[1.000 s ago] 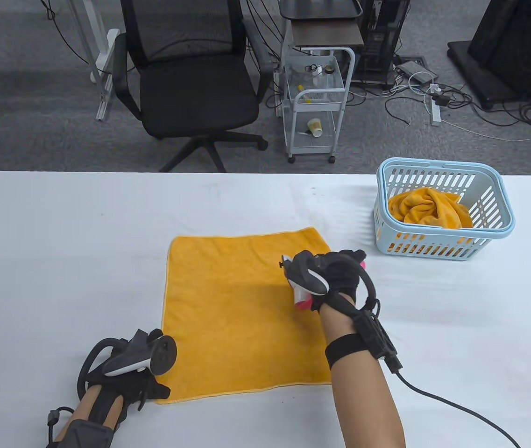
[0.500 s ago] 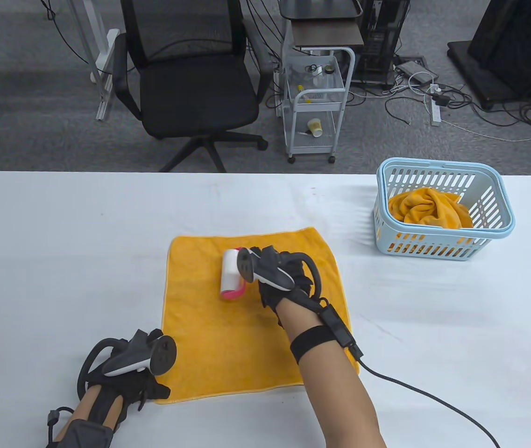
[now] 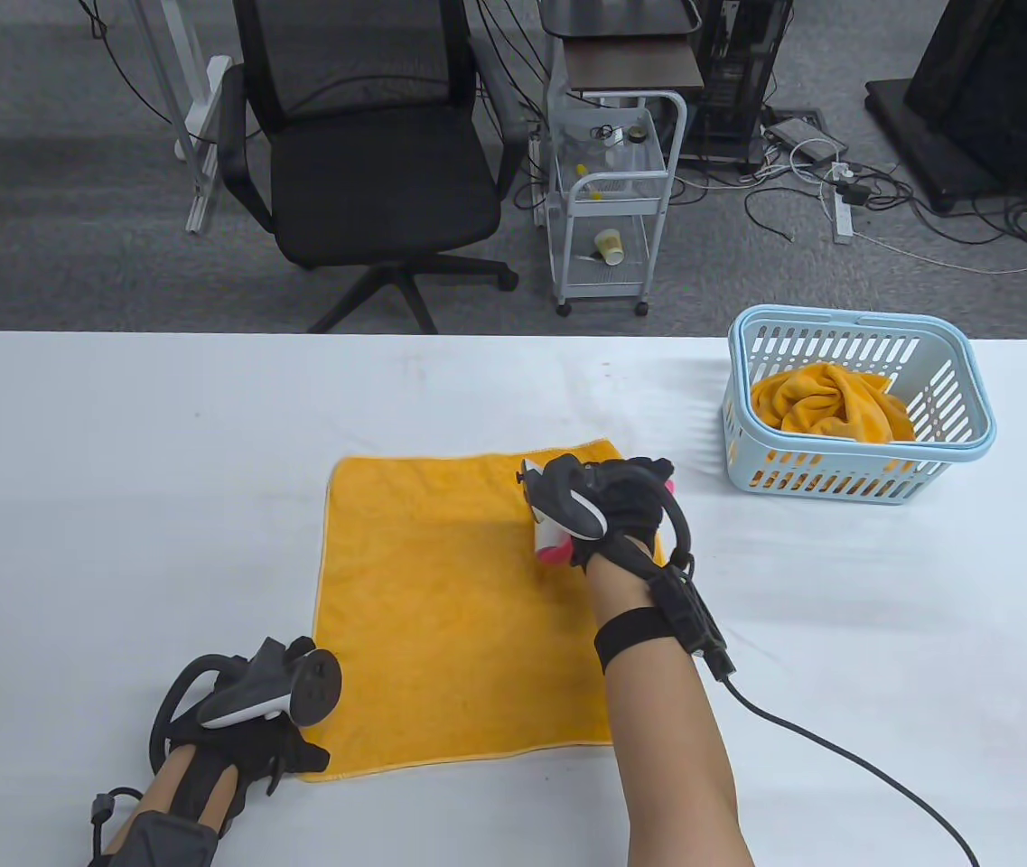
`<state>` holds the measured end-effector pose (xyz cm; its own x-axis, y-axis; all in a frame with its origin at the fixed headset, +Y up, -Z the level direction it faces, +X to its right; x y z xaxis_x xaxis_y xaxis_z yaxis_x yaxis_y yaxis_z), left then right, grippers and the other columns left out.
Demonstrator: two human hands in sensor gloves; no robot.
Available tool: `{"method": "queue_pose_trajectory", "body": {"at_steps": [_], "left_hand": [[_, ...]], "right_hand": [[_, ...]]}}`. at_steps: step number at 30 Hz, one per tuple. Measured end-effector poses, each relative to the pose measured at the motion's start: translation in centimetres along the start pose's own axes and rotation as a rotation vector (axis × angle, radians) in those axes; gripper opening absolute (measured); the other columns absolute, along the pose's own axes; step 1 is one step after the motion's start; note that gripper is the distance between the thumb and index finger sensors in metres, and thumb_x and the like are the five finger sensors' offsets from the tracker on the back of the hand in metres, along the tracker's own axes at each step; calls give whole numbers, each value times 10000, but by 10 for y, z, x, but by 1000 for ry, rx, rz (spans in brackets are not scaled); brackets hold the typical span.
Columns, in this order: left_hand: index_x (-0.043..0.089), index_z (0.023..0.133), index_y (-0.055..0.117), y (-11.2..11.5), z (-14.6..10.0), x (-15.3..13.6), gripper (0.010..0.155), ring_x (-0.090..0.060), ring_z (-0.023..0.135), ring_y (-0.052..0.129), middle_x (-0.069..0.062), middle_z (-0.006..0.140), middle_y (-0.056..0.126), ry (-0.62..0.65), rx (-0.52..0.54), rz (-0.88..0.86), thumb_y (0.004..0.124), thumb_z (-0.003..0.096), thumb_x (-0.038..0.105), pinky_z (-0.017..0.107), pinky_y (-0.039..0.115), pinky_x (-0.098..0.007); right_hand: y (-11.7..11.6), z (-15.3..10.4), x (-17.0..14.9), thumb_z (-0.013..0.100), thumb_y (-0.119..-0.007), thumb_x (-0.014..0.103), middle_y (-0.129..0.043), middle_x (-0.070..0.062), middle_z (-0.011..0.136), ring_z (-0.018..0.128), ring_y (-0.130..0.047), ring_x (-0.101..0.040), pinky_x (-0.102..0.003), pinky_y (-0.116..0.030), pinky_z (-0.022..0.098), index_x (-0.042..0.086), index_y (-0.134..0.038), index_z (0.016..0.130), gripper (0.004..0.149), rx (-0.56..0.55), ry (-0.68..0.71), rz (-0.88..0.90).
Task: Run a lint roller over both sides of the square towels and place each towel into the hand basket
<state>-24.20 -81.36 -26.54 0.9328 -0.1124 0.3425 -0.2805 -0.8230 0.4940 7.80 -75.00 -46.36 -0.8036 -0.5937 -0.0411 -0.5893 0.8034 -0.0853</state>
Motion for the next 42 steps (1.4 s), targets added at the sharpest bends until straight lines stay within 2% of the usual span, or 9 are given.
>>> {"method": "queue_pose_trajectory", "body": {"at_steps": [3, 6, 11, 16, 19, 26, 31, 37, 42], "left_hand": [[278, 1089, 430, 0, 0, 0, 973, -365, 1080, 588, -85, 1224, 356, 0, 0, -2, 881, 311, 648, 756, 521, -691], [275, 1090, 431, 0, 0, 0, 973, -367, 1079, 592, -88, 1224, 361, 1, 0, 1, 882, 312, 647, 756, 522, -691], [275, 1090, 432, 0, 0, 0, 973, -367, 1079, 592, -88, 1224, 361, 1, 0, 2, 882, 311, 648, 756, 522, -690], [277, 1090, 429, 0, 0, 0, 973, -364, 1080, 590, -86, 1224, 357, -1, 0, 1, 880, 311, 649, 755, 523, -690], [280, 1089, 428, 0, 0, 0, 972, -363, 1081, 588, -84, 1224, 357, -2, -1, 2, 879, 311, 650, 755, 523, -690], [281, 1089, 427, 0, 0, 0, 972, -359, 1082, 587, -82, 1225, 354, -5, -2, 3, 877, 311, 652, 756, 522, -689], [280, 1089, 429, 0, 0, 0, 972, -361, 1081, 590, -84, 1225, 355, -3, -2, 3, 878, 311, 651, 756, 523, -690], [281, 1089, 427, 0, 0, 0, 973, -359, 1082, 587, -83, 1224, 353, -4, -2, 2, 878, 311, 652, 756, 522, -689], [282, 1089, 425, 0, 0, 0, 973, -357, 1082, 584, -80, 1224, 350, -4, -2, -2, 877, 311, 652, 757, 522, -689]], "right_hand": [[-2, -5, -9, 460, -917, 179, -772, -63, 1000, 928, -775, -378, -616, -672, 665, 340, -698, 1004, 609, -10, -22, -11], [14, -16, 5, 460, -916, 196, -777, -75, 994, 908, -801, -384, -617, -700, 644, 318, -672, 1023, 626, -52, 54, 86], [58, -70, 64, 462, -920, 233, -796, -73, 982, 880, -834, -375, -598, -725, 625, 310, -633, 1047, 657, -99, 338, 324], [62, -93, 95, 461, -922, 251, -810, -68, 972, 863, -849, -371, -591, -733, 619, 315, -625, 1051, 664, -111, 419, 285], [49, -86, 75, 459, -923, 231, -812, -70, 967, 865, -842, -373, -604, -724, 621, 325, -618, 1047, 669, -107, 358, 257], [-3, -67, -15, 445, -940, 186, -824, -64, 950, 875, -825, -376, -627, -700, 631, 326, -672, 1018, 648, -9, 155, 121], [-13, -76, -38, 448, -937, 195, -809, -69, 961, 882, -816, -380, -627, -709, 626, 319, -706, 1010, 620, -6, 130, 164], [26, -124, 14, 455, -929, 218, -811, -78, 959, 859, -848, -386, -615, -745, 601, 300, -666, 1035, 642, -99, 369, 380], [44, -159, 67, 459, -924, 246, -815, -79, 957, 847, -864, -377, -596, -762, 590, 289, -638, 1050, 658, -121, 558, 400]]}}
Point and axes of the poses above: the tracker on the back of each hand, its own x axis roughly to the thumb side, its own z axis roughly from the wrist to the fingertips, y = z × x, the point moved 4 cm from there along z, roughly from the wrist to the fingertips
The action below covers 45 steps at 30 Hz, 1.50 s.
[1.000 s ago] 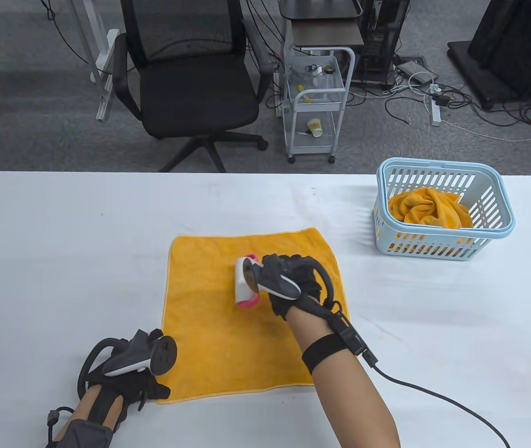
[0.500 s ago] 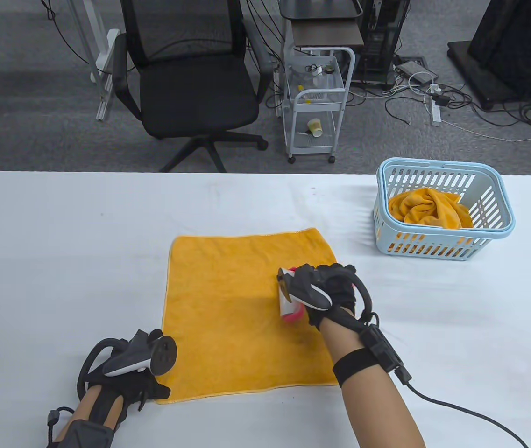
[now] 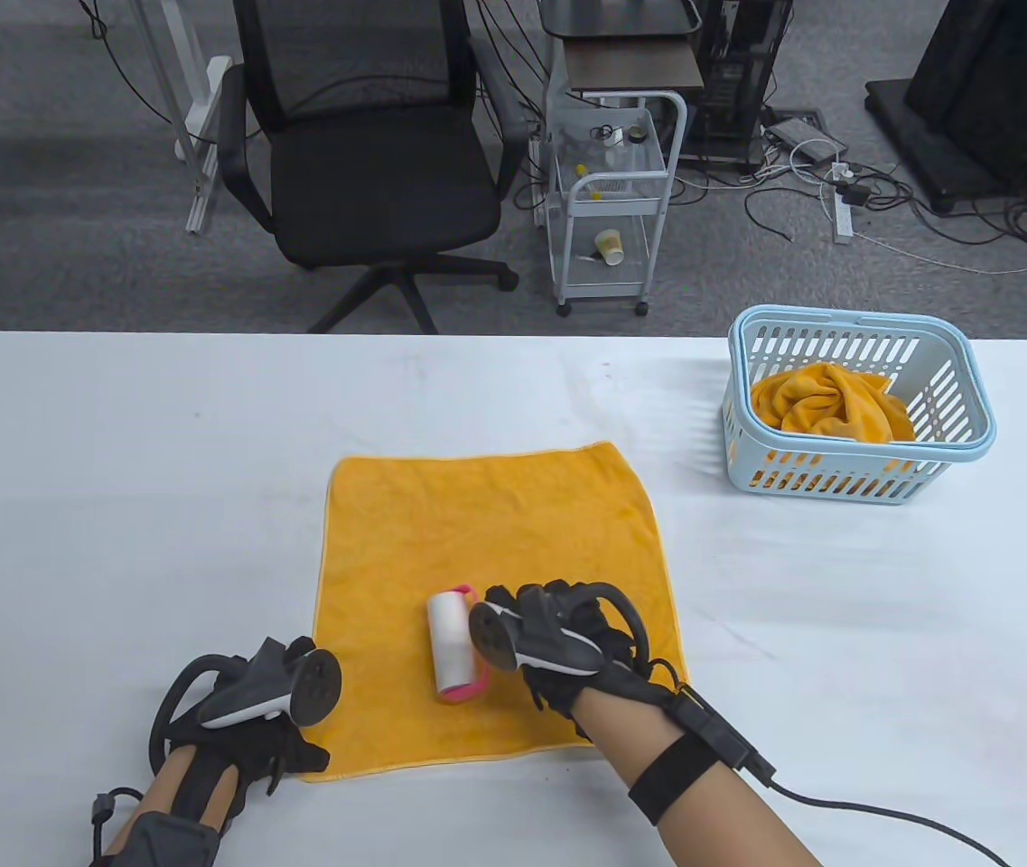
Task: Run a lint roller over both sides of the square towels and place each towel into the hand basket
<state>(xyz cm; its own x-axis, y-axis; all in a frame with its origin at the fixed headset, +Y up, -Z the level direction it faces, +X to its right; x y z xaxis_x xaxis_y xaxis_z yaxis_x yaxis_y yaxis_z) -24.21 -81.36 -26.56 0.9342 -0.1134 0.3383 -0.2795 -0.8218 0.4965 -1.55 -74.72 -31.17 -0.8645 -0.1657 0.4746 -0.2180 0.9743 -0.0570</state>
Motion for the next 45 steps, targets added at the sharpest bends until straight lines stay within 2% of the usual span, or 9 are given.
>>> {"method": "queue_pose_trajectory", "body": {"at_steps": [2, 5, 13, 19, 23, 26, 31, 38, 45], "left_hand": [[283, 1088, 426, 0, 0, 0, 972, -358, 1083, 583, -80, 1224, 351, 0, 0, 0, 877, 311, 652, 757, 522, -688], [281, 1089, 427, 0, 0, 0, 973, -360, 1082, 584, -81, 1224, 350, 1, 0, -1, 878, 310, 651, 757, 521, -689], [283, 1088, 428, 0, 0, 0, 971, -359, 1081, 588, -80, 1225, 352, 0, 0, 3, 878, 310, 652, 757, 523, -688], [282, 1089, 428, 0, 0, 0, 973, -358, 1082, 586, -81, 1224, 352, 0, 0, 2, 878, 309, 651, 757, 520, -690], [282, 1089, 427, 0, 0, 0, 973, -359, 1082, 583, -80, 1224, 350, 0, 0, 2, 879, 310, 651, 757, 520, -689], [284, 1089, 424, 0, 0, 0, 974, -356, 1083, 581, -78, 1225, 348, -2, 1, -2, 877, 310, 652, 758, 520, -688], [284, 1088, 426, 0, 0, 0, 972, -355, 1083, 582, -79, 1224, 349, -2, 1, -2, 877, 310, 652, 757, 521, -688], [286, 1088, 420, 0, 0, -1, 973, -354, 1083, 577, -77, 1224, 344, -4, 2, -4, 874, 309, 655, 758, 520, -687], [291, 1087, 416, 1, 0, -1, 972, -347, 1086, 573, -78, 1224, 339, -8, 1, -5, 870, 310, 657, 758, 520, -686]], "right_hand": [[-3, -1, 9, 461, -919, 250, -812, -74, 957, 846, -864, -371, -594, -761, 593, 288, -626, 1053, 661, 0, 19, -52], [-6, -3, -8, 458, -925, 230, -818, -78, 953, 845, -859, -379, -607, -749, 596, 297, -620, 1051, 671, 1, -20, -66], [-24, -37, -115, 451, -941, 199, -828, -81, 944, 852, -847, -385, -626, -728, 606, 312, -622, 1039, 679, 51, -237, -131], [-45, -58, -150, 455, -933, 206, -825, -77, 945, 855, -846, -384, -619, -735, 605, 319, -664, 1034, 648, 52, -304, -38], [-49, -68, -162, 455, -930, 213, -816, -80, 957, 855, -855, -390, -618, -749, 597, 298, -650, 1045, 658, -20, -318, 58], [-42, -76, -182, 459, -925, 217, -807, -99, 964, 848, -865, -400, -615, -757, 589, 265, -620, 1062, 677, -71, -387, 109], [-46, -97, -237, 462, -924, 226, -805, -105, 963, 832, -873, -405, -606, -766, 576, 240, -617, 1068, 679, -148, -645, 129], [-86, -111, -281, 462, -927, 219, -814, -121, 951, 819, -875, -414, -609, -763, 569, 220, -635, 1063, 668, -40, -856, 169], [-105, -109, -286, 469, -921, 213, -786, -141, 972, 853, -844, -424, -617, -739, 589, 188, -590, 1076, 691, 45, -879, 219]]}}
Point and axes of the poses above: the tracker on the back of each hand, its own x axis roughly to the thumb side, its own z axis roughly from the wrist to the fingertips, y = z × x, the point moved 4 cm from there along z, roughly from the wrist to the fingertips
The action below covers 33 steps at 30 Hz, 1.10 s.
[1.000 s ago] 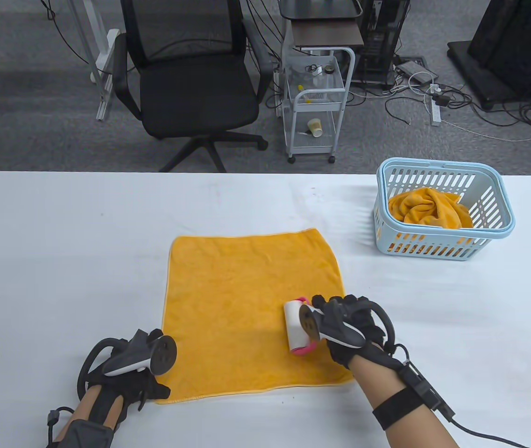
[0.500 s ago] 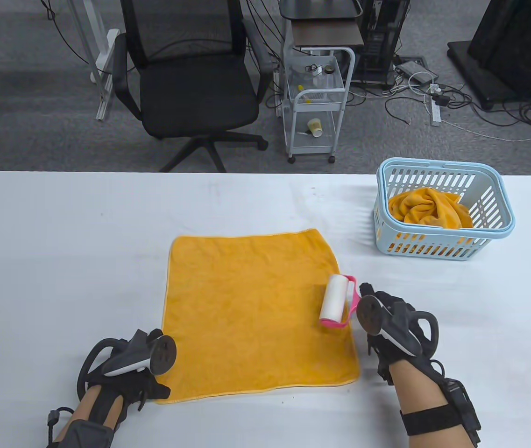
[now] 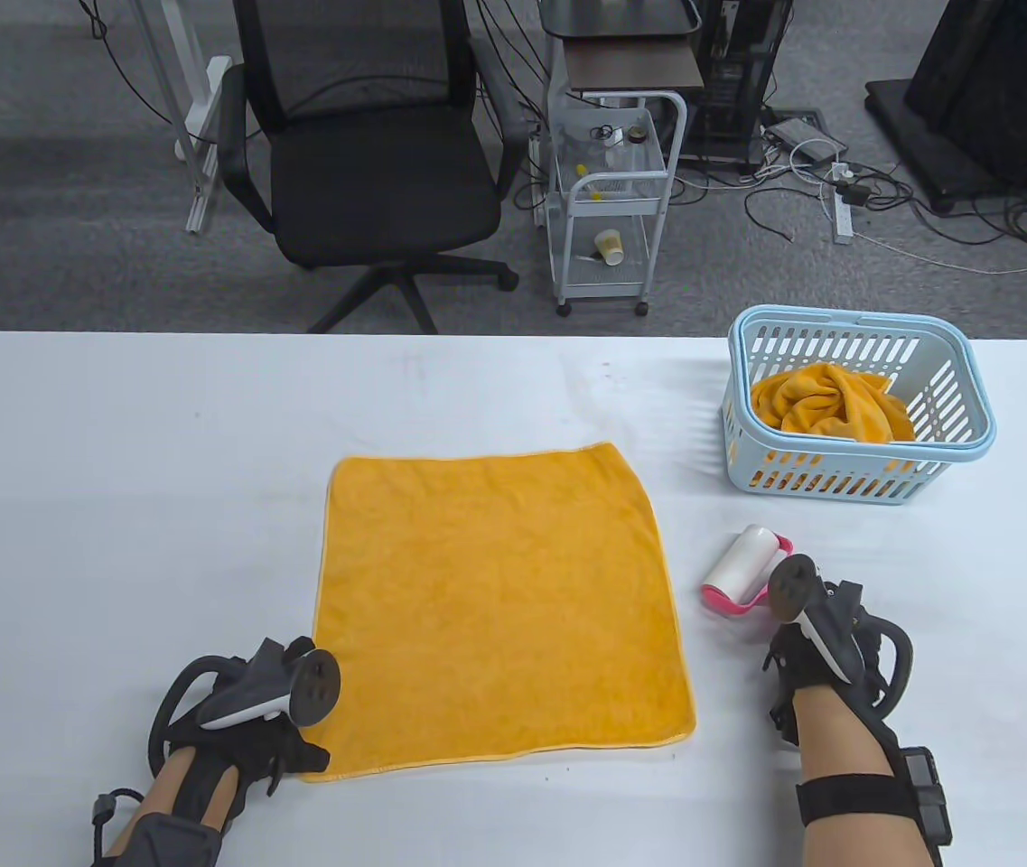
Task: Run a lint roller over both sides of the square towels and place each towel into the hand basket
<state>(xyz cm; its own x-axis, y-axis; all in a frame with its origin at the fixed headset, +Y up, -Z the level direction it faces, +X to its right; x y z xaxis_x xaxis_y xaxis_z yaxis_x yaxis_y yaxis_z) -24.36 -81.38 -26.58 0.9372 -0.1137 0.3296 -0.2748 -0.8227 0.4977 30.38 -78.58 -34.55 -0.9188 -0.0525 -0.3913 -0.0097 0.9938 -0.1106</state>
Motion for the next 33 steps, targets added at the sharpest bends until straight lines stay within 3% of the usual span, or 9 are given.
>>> {"method": "queue_pose_trajectory", "body": {"at_steps": [4, 9, 14, 19, 21, 23, 27, 30, 33], "left_hand": [[290, 1087, 417, 0, 0, 0, 971, -349, 1085, 575, -58, 1225, 342, 1, 1, 0, 870, 311, 657, 758, 520, -686], [288, 1085, 439, -2, -1, 0, 960, -364, 1083, 595, -77, 1223, 366, 11, 11, -4, 879, 313, 650, 756, 528, -685], [315, 1075, 510, -10, -9, 1, 921, -381, 1087, 613, -82, 1222, 380, 51, 66, -34, 889, 305, 648, 752, 533, -685], [335, 1032, 637, -22, -20, 8, 849, -368, 1079, 638, -71, 1216, 431, 101, 144, -37, 902, 290, 653, 751, 546, -680], [359, 978, 695, -23, -23, 13, 785, -343, 1059, 676, -46, 1202, 490, 125, 164, -14, 909, 283, 655, 751, 562, -670], [389, 921, 734, -23, -24, 18, 719, -316, 1022, 722, -5, 1166, 571, 142, 158, 3, 917, 279, 654, 749, 579, -660], [406, 824, 815, -15, -19, 27, 607, -270, 948, 831, 46, 1087, 716, 168, 100, 41, 931, 277, 643, 743, 614, -645], [394, 841, 797, -7, -14, 32, 638, -280, 967, 800, 43, 1104, 666, 162, 42, 82, 935, 271, 647, 744, 605, -648], [387, 861, 751, -2, -13, 36, 684, -294, 992, 748, 23, 1132, 590, 158, 6, 121, 941, 260, 652, 747, 587, -657]], "right_hand": [[6, -4, 4, 465, -925, 188, -696, -167, 1038, 910, -769, -456, -643, -689, 615, 189, -482, 1095, 770, -2, 31, -31], [36, -21, 19, 459, -943, 223, -583, -212, 1089, 950, -680, -503, -672, -644, 625, 176, -444, 1104, 818, -109, 106, -41], [61, -56, 55, 444, -959, 399, -533, -187, 1123, 995, -617, -497, -680, -609, 652, 205, -440, 1117, 871, -193, 338, 6], [59, -87, 93, 409, -954, 495, -487, -169, 1149, 1031, -554, -492, -692, -576, 673, 225, -425, 1123, 929, -163, 570, 5], [52, -98, 109, 403, -949, 510, -466, -154, 1160, 1049, -523, -483, -695, -554, 689, 243, -421, 1124, 933, -109, 695, -17], [44, -106, 120, 385, -962, 509, -525, -130, 1150, 1050, -545, -469, -698, -553, 691, 232, -532, 1110, 887, -51, 781, -15], [17, -117, 139, 361, -998, 504, -694, -100, 1085, 1023, -638, -444, -693, -579, 682, 211, -808, 944, 680, 216, 929, -94], [-7, -118, 142, 329, -1005, 555, -613, -159, 1126, 1037, -578, -485, -708, -565, 676, 195, -794, 959, 755, 376, 911, -233], [-14, -121, 145, 287, -1012, 588, -496, -181, 1157, 1045, -526, -503, -718, -554, 672, 181, -750, 980, 845, 398, 911, -304]]}}
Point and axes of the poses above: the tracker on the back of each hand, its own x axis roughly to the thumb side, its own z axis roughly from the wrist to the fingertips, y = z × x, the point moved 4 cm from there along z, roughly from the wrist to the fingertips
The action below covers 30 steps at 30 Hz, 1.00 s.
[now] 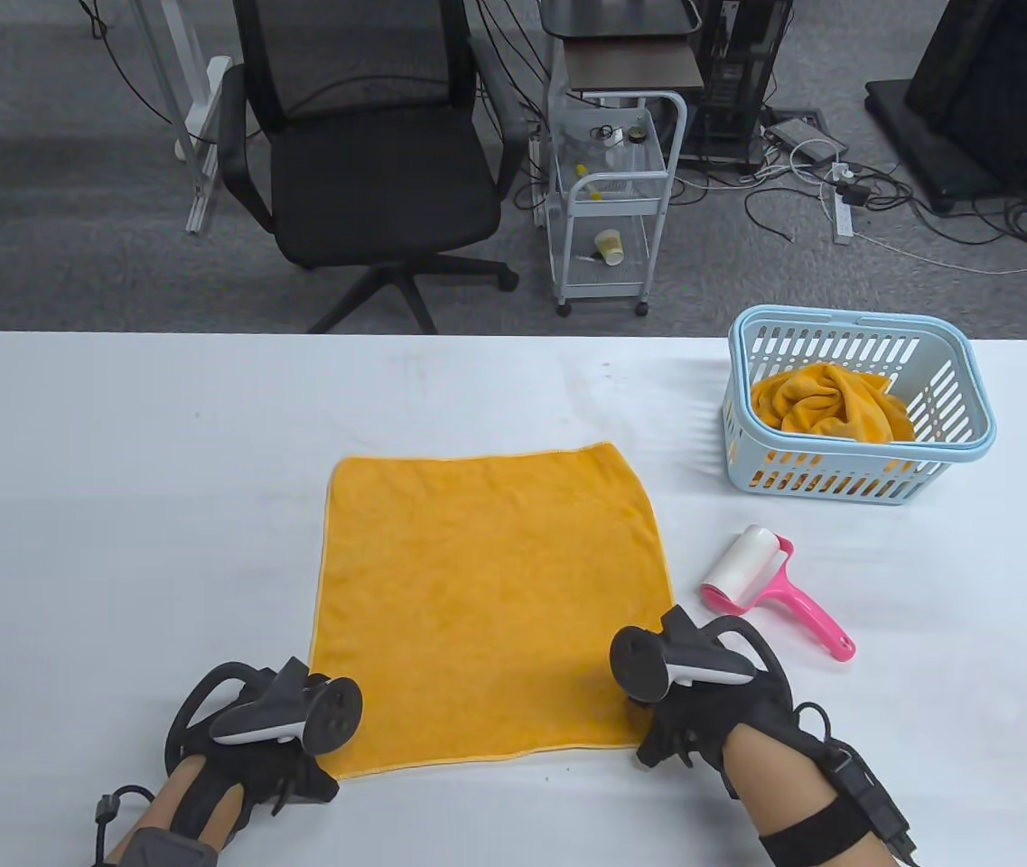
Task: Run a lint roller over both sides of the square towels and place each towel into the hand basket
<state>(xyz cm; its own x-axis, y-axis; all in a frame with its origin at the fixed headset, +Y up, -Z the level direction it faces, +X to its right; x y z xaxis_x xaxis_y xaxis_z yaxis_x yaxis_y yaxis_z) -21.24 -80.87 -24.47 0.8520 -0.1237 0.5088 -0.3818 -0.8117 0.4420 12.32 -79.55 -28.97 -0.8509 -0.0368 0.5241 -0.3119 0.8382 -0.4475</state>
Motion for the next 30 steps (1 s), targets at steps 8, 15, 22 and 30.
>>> {"method": "queue_pose_trajectory", "body": {"at_steps": [8, 15, 22, 30], "left_hand": [[400, 810, 781, -1, 2, 7, 532, -305, 985, 761, 20, 1128, 589, -10, 14, 58, 946, 329, 557, 747, 588, -658], [412, 764, 841, -3, 1, 3, 349, -294, 973, 786, 41, 1110, 636, -11, 35, 17, 902, 428, 483, 747, 593, -654], [390, 777, 893, -16, -8, -10, 312, -283, 943, 872, 58, 1065, 775, -7, 100, -84, 832, 476, 447, 737, 621, -646], [377, 780, 870, -99, -76, -51, 332, -254, 922, 889, 83, 1028, 801, -107, 388, -128, 841, 459, 458, 746, 616, -649]], "right_hand": [[-5, 5, 6, 349, -1015, 469, -463, -155, 1161, 1055, -509, -487, -721, -531, 683, 221, -749, 906, 665, -10, -72, -180], [-2, 6, -4, 452, -953, 377, -536, -117, 1139, 1052, -540, -462, -711, -529, 692, 231, -853, 820, 408, -69, -73, -94], [5, 2, -30, 491, -901, 335, -620, -126, 1108, 1029, -601, -465, -700, -556, 683, 217, -834, 846, 381, -110, -69, 140], [78, -48, -69, 499, -888, 332, -783, -141, 1003, 955, -738, -457, -677, -623, 657, 211, -810, 848, 377, -316, -32, 379]]}}
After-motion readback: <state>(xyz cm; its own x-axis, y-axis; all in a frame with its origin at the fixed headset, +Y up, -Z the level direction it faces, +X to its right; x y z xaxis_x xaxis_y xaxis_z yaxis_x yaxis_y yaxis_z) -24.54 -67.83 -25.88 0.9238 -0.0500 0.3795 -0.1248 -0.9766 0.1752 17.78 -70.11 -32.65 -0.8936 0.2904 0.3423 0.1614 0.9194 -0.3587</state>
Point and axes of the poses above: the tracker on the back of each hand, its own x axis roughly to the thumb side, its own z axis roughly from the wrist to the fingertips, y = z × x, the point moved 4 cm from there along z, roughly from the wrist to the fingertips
